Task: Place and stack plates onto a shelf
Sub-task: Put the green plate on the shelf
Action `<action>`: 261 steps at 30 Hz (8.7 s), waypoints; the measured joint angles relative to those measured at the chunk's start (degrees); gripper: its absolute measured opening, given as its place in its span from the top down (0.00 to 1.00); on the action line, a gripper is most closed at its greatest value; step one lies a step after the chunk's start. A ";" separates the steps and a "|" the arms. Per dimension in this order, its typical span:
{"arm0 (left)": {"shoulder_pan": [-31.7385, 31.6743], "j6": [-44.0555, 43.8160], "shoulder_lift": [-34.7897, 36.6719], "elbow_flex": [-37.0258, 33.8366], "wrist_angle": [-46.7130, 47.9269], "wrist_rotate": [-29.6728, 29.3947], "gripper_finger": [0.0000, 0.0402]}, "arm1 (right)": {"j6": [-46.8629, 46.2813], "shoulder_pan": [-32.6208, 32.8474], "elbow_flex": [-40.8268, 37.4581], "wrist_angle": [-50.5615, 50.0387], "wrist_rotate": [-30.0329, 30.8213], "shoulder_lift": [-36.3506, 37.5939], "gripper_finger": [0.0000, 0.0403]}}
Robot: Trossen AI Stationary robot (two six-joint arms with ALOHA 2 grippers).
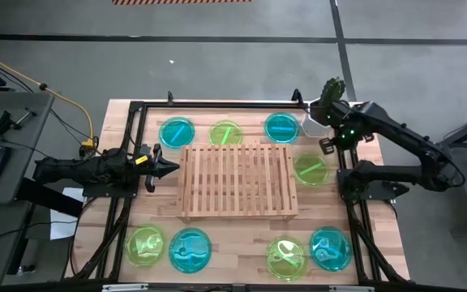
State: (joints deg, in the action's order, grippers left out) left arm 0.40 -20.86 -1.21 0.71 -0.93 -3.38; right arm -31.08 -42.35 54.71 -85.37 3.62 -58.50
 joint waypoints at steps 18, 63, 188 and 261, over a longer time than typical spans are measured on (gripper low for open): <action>0.01 0.00 -0.02 0.00 0.00 -0.02 1.00 | -25.15 14.47 -11.08 9.61 -8.12 15.30 1.00; 0.00 -0.02 0.00 0.00 0.00 0.00 1.00 | -35.40 91.62 -8.61 23.12 14.68 -19.41 1.00; 0.00 0.00 -0.02 0.00 0.00 0.00 1.00 | -24.90 75.73 -23.90 31.98 22.60 -3.25 0.89; 0.00 -0.02 -0.02 0.00 0.00 0.00 1.00 | -19.46 66.70 -16.05 26.00 27.83 -8.61 1.00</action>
State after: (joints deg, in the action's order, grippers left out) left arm 0.40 -20.88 -1.23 0.71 -0.93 -3.38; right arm -50.54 24.35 38.66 -59.36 31.45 -67.11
